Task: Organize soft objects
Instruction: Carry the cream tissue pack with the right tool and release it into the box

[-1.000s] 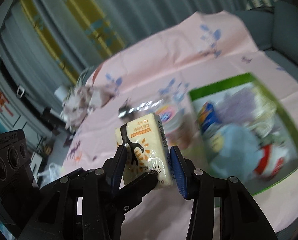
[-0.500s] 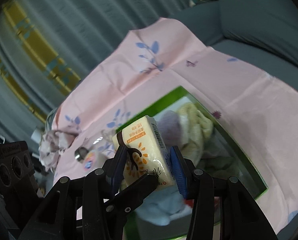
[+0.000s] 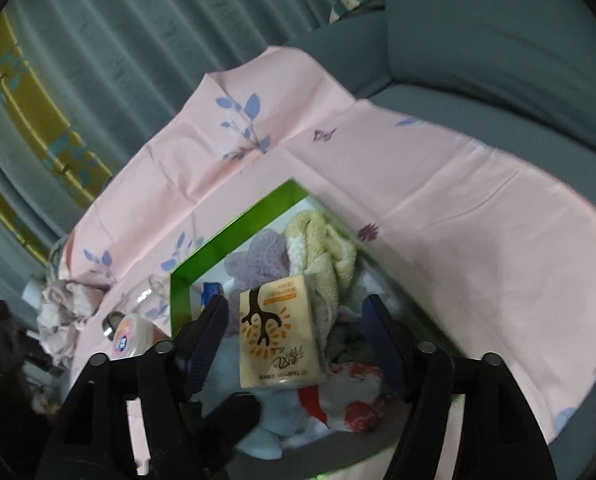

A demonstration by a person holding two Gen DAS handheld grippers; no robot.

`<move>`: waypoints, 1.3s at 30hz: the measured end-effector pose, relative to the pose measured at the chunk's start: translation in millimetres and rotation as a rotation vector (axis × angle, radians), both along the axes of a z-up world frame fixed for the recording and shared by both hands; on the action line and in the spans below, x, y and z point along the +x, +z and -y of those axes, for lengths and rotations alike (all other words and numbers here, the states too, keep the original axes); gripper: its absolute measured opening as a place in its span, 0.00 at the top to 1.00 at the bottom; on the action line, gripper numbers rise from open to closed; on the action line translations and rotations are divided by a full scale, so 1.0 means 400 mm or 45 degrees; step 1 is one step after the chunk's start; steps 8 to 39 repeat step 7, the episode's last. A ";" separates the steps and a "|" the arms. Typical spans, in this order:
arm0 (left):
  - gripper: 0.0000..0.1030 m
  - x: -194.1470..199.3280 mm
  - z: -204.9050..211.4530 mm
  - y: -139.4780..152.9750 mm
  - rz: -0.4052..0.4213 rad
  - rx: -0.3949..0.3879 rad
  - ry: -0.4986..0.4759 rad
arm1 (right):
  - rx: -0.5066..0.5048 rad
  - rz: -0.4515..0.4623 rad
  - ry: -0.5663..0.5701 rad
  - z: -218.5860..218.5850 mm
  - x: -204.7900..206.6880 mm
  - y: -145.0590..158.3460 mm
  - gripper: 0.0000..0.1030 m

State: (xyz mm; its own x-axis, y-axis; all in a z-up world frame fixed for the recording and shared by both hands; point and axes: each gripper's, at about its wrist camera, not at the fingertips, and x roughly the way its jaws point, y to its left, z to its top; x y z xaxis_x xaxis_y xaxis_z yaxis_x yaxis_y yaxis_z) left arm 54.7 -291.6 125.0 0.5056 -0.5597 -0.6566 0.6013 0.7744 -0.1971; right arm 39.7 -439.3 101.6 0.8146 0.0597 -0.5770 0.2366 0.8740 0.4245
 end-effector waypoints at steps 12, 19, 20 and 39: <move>0.15 -0.060 -0.043 0.053 0.061 -0.010 0.022 | -0.072 0.059 -0.046 -0.035 -0.071 0.063 0.26; 0.15 -0.060 -0.043 0.053 0.061 -0.010 0.022 | -0.072 0.059 -0.046 -0.035 -0.071 0.063 0.26; 0.15 -0.060 -0.043 0.053 0.061 -0.010 0.022 | -0.072 0.059 -0.046 -0.035 -0.071 0.063 0.26; 0.15 -0.060 -0.043 0.053 0.061 -0.010 0.022 | -0.072 0.059 -0.046 -0.035 -0.071 0.063 0.26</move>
